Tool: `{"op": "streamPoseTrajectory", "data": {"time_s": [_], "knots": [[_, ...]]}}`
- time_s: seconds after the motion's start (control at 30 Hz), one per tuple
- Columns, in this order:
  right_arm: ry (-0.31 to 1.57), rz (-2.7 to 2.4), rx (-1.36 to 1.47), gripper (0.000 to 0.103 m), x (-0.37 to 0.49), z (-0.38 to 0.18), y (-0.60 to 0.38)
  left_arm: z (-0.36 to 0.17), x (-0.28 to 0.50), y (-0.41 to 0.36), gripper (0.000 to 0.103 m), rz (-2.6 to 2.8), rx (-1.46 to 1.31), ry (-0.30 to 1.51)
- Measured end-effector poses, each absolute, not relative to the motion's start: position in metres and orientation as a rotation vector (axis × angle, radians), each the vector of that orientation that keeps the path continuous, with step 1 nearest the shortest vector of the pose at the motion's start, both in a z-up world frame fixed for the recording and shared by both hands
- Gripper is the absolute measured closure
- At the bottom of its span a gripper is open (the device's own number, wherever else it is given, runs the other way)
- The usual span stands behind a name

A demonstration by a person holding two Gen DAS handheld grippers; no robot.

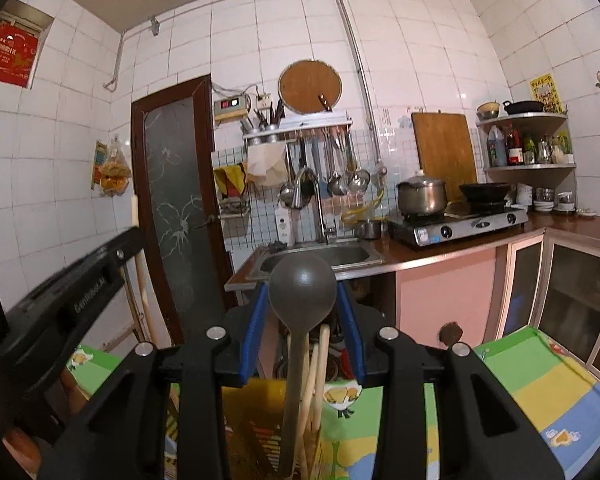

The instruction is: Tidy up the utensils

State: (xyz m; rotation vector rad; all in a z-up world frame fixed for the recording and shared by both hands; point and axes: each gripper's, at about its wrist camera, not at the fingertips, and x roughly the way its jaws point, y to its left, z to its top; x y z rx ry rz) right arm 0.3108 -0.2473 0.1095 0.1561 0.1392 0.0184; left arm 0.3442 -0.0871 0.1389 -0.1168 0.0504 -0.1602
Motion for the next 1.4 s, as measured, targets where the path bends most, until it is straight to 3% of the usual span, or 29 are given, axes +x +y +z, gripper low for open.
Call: {"op": "streamPoseTrajectory", "data": {"time_s": [0.2, 0.27, 0.33, 0.4, 0.5, 0.63, 0.77, 0.93, 1.2, 1.4], "knots": [[0.196, 0.009, 0.137, 0.067, 0.304, 0.089, -0.246, 0.132, 0.340, -0.086, 0.098, -0.155, -0.085, 0.085], [0.244, 0.007, 0.136, 0.060, 0.303, 0.085, -0.246, 0.137, 0.334, -0.079, 0.090, -0.154, -0.084, 0.114], [0.288, -0.004, 0.128, 0.042, 0.301, 0.083, -0.246, 0.142, 0.324, -0.070, 0.058, -0.145, -0.099, 0.128], [0.313, -0.025, 0.109, 0.041, 0.297, 0.083, -0.247, 0.151, 0.306, -0.054, 0.038, -0.119, -0.116, 0.122], [0.344, -0.034, 0.119, 0.041, 0.280, 0.088, -0.251, 0.165, 0.276, -0.031, 0.023, -0.102, -0.131, 0.131], [0.341, -0.044, 0.115, 0.027, 0.241, 0.095, -0.252, 0.177, 0.232, -0.007, 0.005, -0.098, -0.135, 0.145], [0.349, -0.045, 0.111, 0.010, 0.196, 0.091, -0.248, 0.170, 0.180, 0.010, 0.005, -0.116, -0.114, 0.189], [0.374, -0.046, 0.101, 0.005, 0.149, 0.072, -0.236, 0.132, 0.132, 0.018, 0.005, -0.101, -0.079, 0.252], [0.383, -0.017, 0.083, 0.005, 0.078, 0.025, -0.207, 0.043, 0.076, 0.013, 0.005, -0.064, 0.087, 0.330], [0.362, -0.035, 0.048, 0.005, 0.053, 0.009, -0.194, 0.017, 0.054, 0.003, 0.005, -0.041, 0.127, 0.292]]}}
